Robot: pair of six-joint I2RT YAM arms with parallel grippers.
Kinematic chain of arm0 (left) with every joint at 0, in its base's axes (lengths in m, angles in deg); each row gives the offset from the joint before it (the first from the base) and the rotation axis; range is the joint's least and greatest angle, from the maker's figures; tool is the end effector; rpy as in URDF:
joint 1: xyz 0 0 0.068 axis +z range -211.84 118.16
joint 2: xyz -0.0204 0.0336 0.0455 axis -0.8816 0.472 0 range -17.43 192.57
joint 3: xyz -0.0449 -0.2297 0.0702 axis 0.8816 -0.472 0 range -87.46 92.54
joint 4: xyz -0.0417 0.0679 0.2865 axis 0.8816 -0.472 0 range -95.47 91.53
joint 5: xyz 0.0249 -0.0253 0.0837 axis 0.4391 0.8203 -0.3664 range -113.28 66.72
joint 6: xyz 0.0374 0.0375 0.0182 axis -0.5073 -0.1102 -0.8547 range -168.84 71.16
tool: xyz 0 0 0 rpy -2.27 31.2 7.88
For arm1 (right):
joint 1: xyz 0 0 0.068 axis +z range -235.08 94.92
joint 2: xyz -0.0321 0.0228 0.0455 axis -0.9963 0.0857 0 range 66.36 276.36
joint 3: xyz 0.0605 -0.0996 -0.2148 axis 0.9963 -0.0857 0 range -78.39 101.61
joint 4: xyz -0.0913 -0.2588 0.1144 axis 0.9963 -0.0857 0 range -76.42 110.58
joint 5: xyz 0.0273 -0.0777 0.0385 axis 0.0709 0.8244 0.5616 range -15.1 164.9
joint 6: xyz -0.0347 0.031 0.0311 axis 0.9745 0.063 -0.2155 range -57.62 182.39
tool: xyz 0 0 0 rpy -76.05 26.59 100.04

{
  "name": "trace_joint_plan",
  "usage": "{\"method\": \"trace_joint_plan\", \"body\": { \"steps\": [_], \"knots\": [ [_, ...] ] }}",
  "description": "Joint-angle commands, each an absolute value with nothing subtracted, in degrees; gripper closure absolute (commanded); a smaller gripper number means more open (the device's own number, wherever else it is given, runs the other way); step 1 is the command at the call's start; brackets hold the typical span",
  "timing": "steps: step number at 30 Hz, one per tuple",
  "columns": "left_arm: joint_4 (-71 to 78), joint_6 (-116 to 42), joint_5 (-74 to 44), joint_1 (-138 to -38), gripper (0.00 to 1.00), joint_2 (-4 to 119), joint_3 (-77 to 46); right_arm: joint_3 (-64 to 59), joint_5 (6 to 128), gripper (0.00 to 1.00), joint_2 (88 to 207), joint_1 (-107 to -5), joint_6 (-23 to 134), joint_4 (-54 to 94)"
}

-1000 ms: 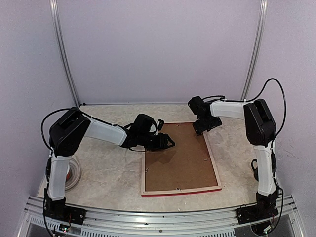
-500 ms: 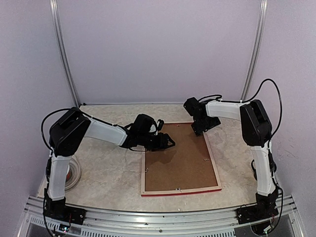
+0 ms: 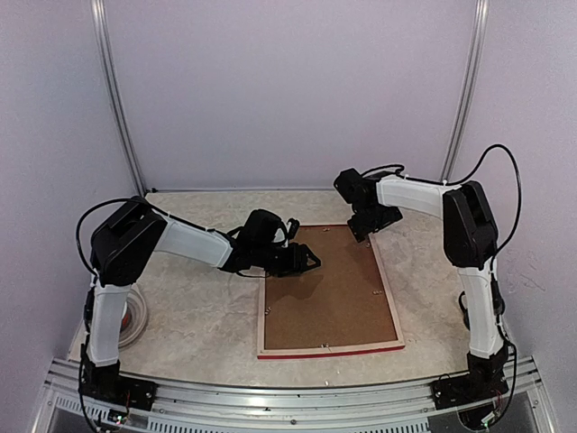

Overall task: Put the photo into the frame
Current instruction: Press the fastener onto the backboard.

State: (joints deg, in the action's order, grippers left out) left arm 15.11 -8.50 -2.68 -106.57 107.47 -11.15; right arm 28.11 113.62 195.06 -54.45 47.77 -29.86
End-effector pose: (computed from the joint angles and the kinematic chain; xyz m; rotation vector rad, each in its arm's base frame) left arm 0.3290 -0.3452 0.0701 0.3194 2.3938 -1.1680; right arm 0.4272 0.2250 0.1457 -0.2180 2.5238 -0.6720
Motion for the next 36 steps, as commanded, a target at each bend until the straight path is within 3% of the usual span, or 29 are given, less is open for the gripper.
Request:
{"method": "trace_joint_plan", "body": {
  "steps": [1,27,36],
  "knots": [
    [12.49,-7.85,-2.49,-107.32,0.38,109.77,-13.02,30.44,117.95,0.01,199.64,-54.46,46.99,-33.54],
    [13.25,-4.07,-5.88,-107.36,0.44,111.55,-12.92,24.53,112.8,0.01,196.63,-54.76,45.19,-38.31],
    [13.49,-5.12,-6.15,-107.45,0.45,109.68,-12.81,16.24,105.27,0.01,180.98,-53.15,45.82,-30.56]
  ]
}}
